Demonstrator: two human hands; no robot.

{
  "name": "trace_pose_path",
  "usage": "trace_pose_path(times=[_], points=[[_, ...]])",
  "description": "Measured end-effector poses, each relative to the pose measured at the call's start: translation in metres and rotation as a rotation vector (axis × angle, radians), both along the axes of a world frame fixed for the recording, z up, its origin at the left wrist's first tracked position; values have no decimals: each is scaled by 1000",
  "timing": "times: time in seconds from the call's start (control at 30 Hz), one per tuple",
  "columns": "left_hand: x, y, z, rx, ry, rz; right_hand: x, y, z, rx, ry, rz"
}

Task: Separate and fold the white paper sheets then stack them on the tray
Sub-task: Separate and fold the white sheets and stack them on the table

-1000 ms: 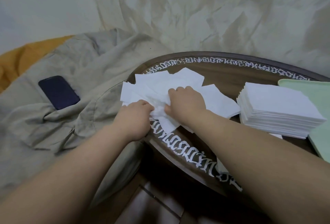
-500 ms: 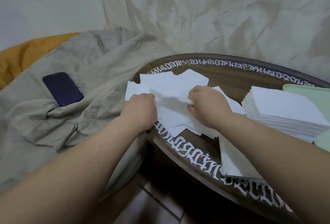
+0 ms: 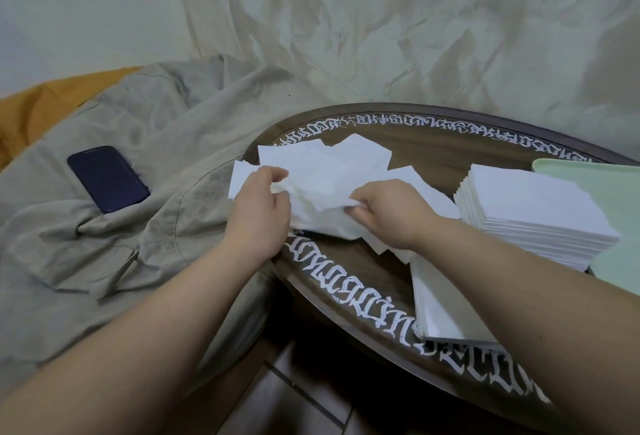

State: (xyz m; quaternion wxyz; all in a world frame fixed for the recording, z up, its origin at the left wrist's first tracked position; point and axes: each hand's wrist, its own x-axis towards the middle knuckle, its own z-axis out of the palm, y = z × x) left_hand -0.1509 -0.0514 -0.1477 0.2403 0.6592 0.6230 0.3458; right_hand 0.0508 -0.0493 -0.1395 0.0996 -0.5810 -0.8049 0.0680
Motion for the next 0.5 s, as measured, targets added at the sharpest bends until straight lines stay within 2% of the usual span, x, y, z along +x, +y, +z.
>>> trace_pose_path(times=[0.2, 0.33, 0.4, 0.5], points=[[-2, -5, -4, -36, 66, 12, 7, -2, 15, 98, 276, -233], [11, -14, 12, -15, 37, -58, 5, -8, 22, 189, 367, -297], [23, -17, 24, -101, -63, -113, -1, -12, 23, 195, 399, -269], [38, -15, 32, -362, -455, -139, -14, -19, 20, 99, 403, -117]])
